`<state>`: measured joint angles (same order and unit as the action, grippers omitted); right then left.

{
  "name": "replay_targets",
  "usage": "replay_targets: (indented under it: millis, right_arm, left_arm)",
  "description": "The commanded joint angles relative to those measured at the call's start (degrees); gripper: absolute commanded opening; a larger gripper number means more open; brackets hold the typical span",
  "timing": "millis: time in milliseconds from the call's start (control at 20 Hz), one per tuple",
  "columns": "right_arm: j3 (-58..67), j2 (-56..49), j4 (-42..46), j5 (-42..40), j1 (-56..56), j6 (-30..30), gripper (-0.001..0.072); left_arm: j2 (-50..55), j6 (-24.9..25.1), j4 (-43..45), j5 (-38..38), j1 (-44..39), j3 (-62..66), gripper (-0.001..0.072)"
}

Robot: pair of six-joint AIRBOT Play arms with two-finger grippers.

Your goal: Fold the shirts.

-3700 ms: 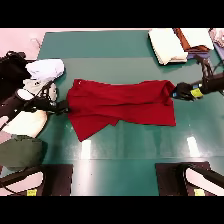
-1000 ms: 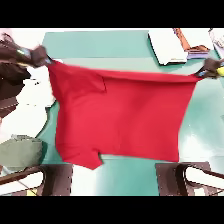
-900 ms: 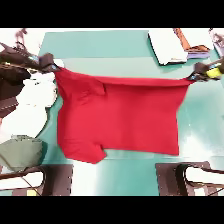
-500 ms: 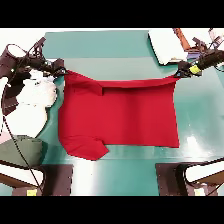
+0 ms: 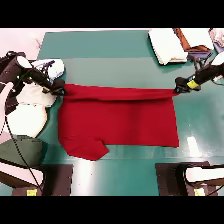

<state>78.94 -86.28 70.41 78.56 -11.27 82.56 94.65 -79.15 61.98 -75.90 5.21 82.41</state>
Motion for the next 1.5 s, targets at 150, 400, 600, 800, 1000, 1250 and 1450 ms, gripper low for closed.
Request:
replay_targets:
  millis: [150, 400, 600, 800, 1000, 1250, 1450]
  right_arm:
    - [-6.54, 6.49, -3.26, -1.81, -2.54, -0.13, 0.0368]
    - [-6.56, 17.59, -3.3, 2.8, -4.52, -1.7, 0.0368]
    - [-6.54, 21.77, -3.39, 0.46, -2.93, -1.68, 0.0368]
    - [-6.54, 21.75, -3.34, 0.04, -0.33, -1.68, 0.0367]
    - [-6.54, 21.77, -3.39, -0.37, 0.11, -1.66, 0.0367]
    - [-8.0, 22.08, -2.69, 4.83, -3.5, -2.08, 0.0368]
    - [-22.03, 25.16, 1.18, 8.48, -13.38, -2.12, 0.0386]
  left_arm:
    - [-5.53, -2.32, 3.1, -0.57, 0.07, -4.61, 0.0486]
    - [-27.71, -6.47, 13.03, -0.66, 0.07, -25.57, 0.0487]
    - [-43.06, -10.51, 12.28, 0.81, 0.07, -48.83, 0.0487]
    - [-45.72, -10.27, 3.72, 4.94, 0.04, -58.73, 0.0487]
    - [-45.72, -6.43, -5.09, 10.08, 0.04, -61.99, 0.0486]
    - [-45.72, -3.26, -8.04, 9.11, 0.04, -60.7, 0.0021]
    - [-45.79, -1.66, -8.0, 5.88, 0.04, -56.5, 0.0022]
